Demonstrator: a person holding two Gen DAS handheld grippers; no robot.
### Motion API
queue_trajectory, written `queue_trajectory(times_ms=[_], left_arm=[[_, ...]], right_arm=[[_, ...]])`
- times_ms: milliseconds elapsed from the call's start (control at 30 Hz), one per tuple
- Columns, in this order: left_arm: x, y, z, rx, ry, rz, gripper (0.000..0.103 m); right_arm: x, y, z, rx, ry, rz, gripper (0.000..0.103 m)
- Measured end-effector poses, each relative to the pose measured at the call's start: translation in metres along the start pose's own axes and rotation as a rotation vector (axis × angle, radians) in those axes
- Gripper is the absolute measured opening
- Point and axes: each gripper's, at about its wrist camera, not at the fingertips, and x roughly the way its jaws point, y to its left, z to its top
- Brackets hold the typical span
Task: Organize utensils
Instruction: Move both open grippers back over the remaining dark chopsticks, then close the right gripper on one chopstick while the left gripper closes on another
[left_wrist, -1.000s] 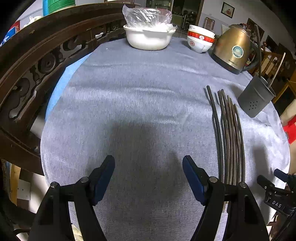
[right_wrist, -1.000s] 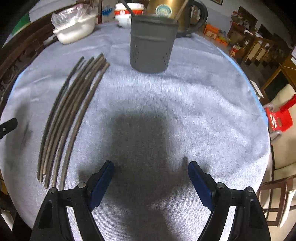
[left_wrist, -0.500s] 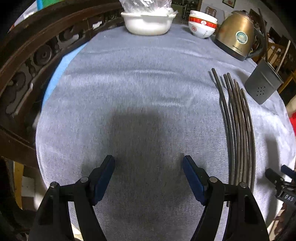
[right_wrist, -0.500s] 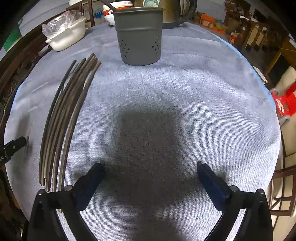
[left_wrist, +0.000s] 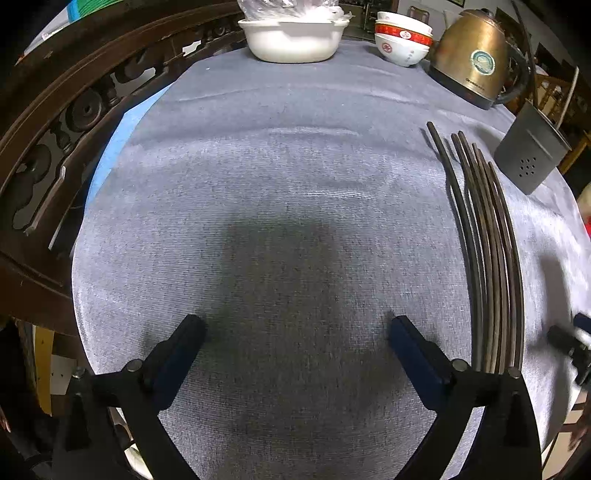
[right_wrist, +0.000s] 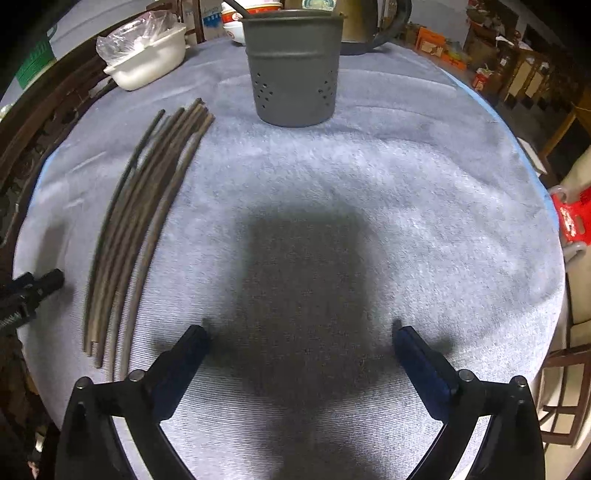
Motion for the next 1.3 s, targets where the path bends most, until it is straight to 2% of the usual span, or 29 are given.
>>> queue_trajectory(times_ms=[67, 133, 200, 233, 300, 433, 600, 733, 967, 1067, 1200, 1300], left_arm=[[-0.001, -0.001, -0.002, 0.0, -0.009, -0.001, 0.101], [-0.001, -0.002, -0.003, 0.0, -0.012, -0.001, 0.102], [-0.002, -0.003, -0.004, 0.002, -0.013, -0.002, 0.102], [-0.002, -0.004, -0.004, 0.003, -0.014, -0.002, 0.102], [-0.003, -0.002, -0.004, 0.008, -0.015, -0.006, 0.102], [-0.005, -0.001, -0.006, 0.015, -0.023, -0.009, 0.103], [-0.006, 0.0, -0.007, 0.019, -0.03, -0.012, 0.103], [-0.005, 0.001, -0.007, 0.024, -0.034, -0.015, 0.103], [-0.004, 0.0, -0.007, 0.026, -0.035, -0.016, 0.103], [-0.002, 0.001, -0.005, 0.027, -0.029, -0.017, 0.103], [-0.002, 0.002, 0.001, 0.022, -0.001, -0.019, 0.103], [-0.004, 0.001, 0.012, -0.019, 0.02, -0.085, 0.101]], right_arm=[[-0.007, 0.001, 0.012, 0.014, -0.009, 0.019, 0.096], [-0.008, 0.004, 0.026, 0.037, 0.004, 0.08, 0.091], [-0.005, 0.007, 0.041, 0.067, 0.024, 0.133, 0.07], [0.0, 0.008, 0.051, 0.083, 0.046, 0.155, 0.064], [0.006, 0.011, 0.064, 0.111, 0.068, 0.184, 0.041], [0.018, 0.017, 0.085, 0.18, 0.097, 0.244, 0.04], [0.032, 0.023, 0.099, 0.204, 0.124, 0.251, 0.039], [0.042, 0.029, 0.109, 0.219, 0.144, 0.25, 0.03], [0.052, 0.052, 0.124, 0.175, 0.16, 0.223, 0.02], [0.053, 0.056, 0.124, 0.145, 0.169, 0.22, 0.009], [0.053, 0.052, 0.124, 0.08, 0.171, 0.183, 0.007], [0.05, 0.042, 0.122, 0.055, 0.174, 0.162, 0.007]])
